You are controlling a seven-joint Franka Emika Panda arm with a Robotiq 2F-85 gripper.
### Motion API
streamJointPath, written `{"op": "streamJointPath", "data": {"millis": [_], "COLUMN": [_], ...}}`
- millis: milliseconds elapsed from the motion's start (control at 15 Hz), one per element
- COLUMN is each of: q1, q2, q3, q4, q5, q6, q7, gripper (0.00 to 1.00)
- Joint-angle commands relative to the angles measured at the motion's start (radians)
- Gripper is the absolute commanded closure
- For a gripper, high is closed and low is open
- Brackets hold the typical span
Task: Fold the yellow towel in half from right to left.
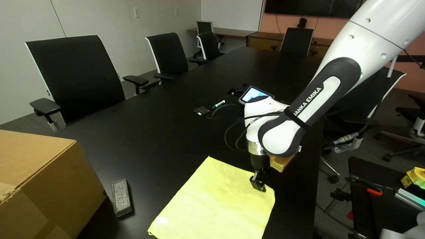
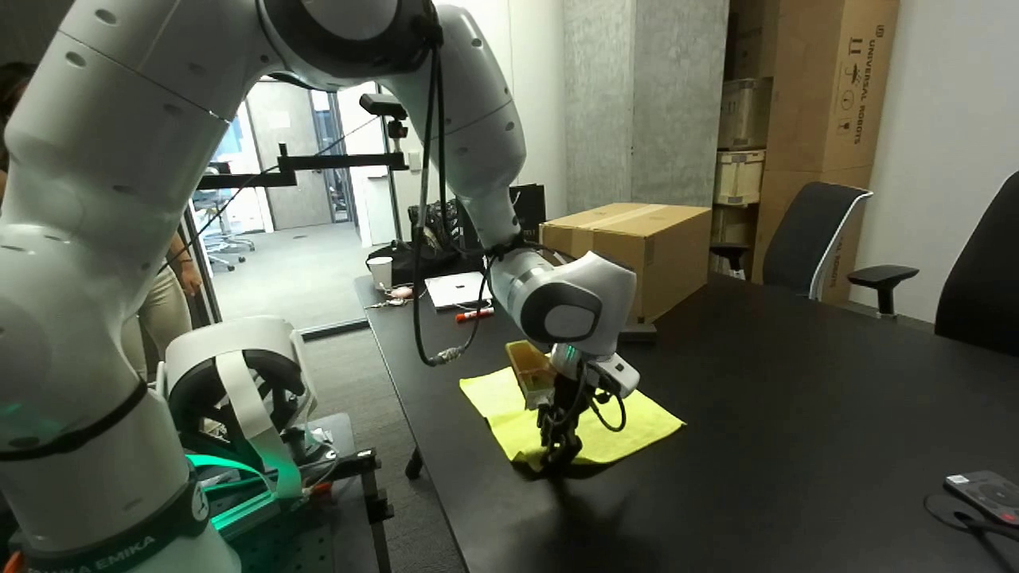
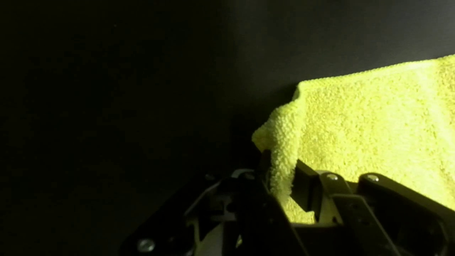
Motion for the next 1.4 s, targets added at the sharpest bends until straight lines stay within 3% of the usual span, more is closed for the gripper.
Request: {"op": "streamJointPath", "data": {"millis": [0, 467, 933, 1333], "q1": [0.001, -0.022, -0.037, 0.007], "q2": [-0.018, -0.012, 0.087, 0.19], "q3": [0.008, 0.017, 0.004, -0.028], "q4": [0.029, 0.163, 0.47, 0.791], "q5": [-0.026, -0.017, -0.015, -0.08], "q6": [-0.095, -0.248, -0.498, -0.778], "q7": [-0.034, -0.107, -0.105, -0.021], "gripper": [0.92, 0.97, 0.97, 0.97]}}
